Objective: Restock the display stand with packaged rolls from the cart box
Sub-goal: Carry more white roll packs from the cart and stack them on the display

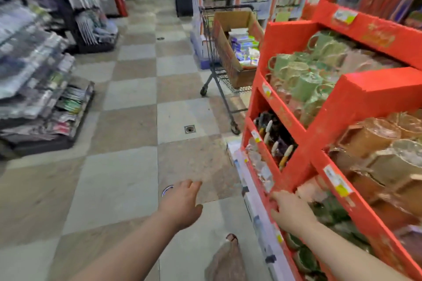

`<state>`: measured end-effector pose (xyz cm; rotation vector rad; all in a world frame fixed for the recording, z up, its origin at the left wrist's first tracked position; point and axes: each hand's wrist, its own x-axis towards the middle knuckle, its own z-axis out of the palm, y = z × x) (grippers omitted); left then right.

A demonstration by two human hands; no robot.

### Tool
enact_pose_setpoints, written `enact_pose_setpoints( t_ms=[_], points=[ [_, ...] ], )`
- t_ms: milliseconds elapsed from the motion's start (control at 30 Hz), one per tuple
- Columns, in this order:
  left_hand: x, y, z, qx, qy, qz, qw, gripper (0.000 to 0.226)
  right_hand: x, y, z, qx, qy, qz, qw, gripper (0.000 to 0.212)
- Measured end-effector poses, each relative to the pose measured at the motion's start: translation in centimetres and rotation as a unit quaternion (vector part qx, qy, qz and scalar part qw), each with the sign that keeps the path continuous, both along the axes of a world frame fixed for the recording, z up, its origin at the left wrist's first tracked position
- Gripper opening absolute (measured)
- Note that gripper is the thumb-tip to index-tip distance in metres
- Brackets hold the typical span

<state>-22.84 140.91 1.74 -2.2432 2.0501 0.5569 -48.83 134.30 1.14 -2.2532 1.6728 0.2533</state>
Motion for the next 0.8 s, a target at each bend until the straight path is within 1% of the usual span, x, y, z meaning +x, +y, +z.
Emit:
enact_pose_setpoints(
  t_ms=[167, 367, 467, 633, 800],
  points=[
    [3.9, -5.6, -1.4, 0.024, -0.024, 0.035, 0.999, 0.058, 5.1, -8.5, -0.9, 0.004, -0.015, 0.042, 0.999, 0.038],
    [8.2, -13.3, -2.2, 0.055, -0.021, 0.081, 0.995, 0.056, 11.2, -21.6, 1.0, -0.004, -0.064, 0.078, 0.995, 0.035],
    [10.6, -16.3, -2.6, 0.069, -0.025, 0.118, 0.99, 0.06, 13.9, -26.9, 1.6, -0.012, -0.071, 0.101, 0.992, 0.036],
    [14.2, -19.4, -3.3, 0.102, -0.028, 0.162, 0.981, 0.063, 18.0, -33.4, 2.0, -0.008, -0.065, 0.131, 0.989, 0.038],
    [18.5, -24.7, -3.8, 0.11, -0.024, 0.184, 0.977, 0.063, 22.0, -38.9, 1.8, 0.003, -0.055, 0.142, 0.988, 0.039]
  ],
)
